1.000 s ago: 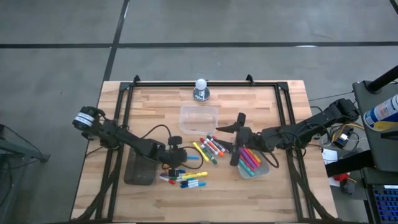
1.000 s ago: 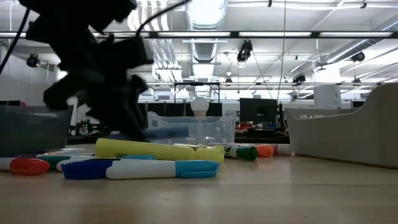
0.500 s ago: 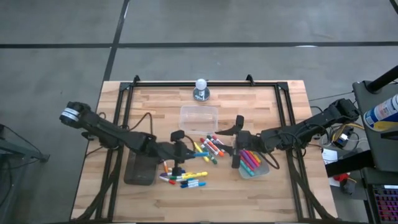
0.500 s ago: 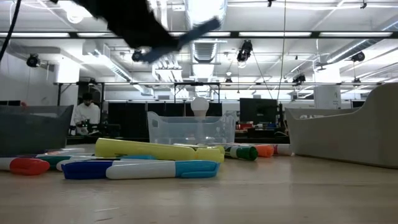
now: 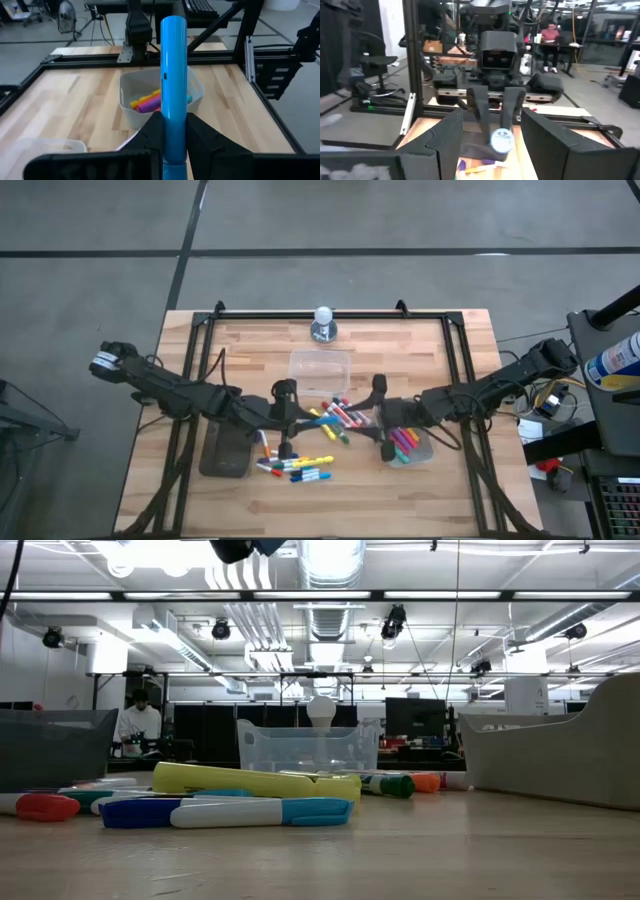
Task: Pick & Place Markers
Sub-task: Put the blue highlighter into the gray bin
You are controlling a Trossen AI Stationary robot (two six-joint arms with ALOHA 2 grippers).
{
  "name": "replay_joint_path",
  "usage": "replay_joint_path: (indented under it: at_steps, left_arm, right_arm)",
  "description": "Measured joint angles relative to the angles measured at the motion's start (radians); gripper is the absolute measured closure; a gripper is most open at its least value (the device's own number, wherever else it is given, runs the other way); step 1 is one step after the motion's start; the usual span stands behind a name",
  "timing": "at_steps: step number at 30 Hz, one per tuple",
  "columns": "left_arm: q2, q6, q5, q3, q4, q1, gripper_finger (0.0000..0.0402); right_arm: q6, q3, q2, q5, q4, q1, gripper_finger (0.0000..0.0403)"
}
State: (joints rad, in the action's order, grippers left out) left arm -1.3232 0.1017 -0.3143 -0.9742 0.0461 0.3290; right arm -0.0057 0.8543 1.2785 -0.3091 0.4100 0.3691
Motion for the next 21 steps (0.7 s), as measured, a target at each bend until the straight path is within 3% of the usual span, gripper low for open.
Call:
replay_joint_path:
  at_steps: [21]
  left_arm:
    - [-0.001, -0.049, 0.001, -0.047, 0.014, -0.008, 0.0354]
  right_arm:
    - [-0.022, 0.037, 0.074, -0.006, 0.052, -0.010, 0.0219]
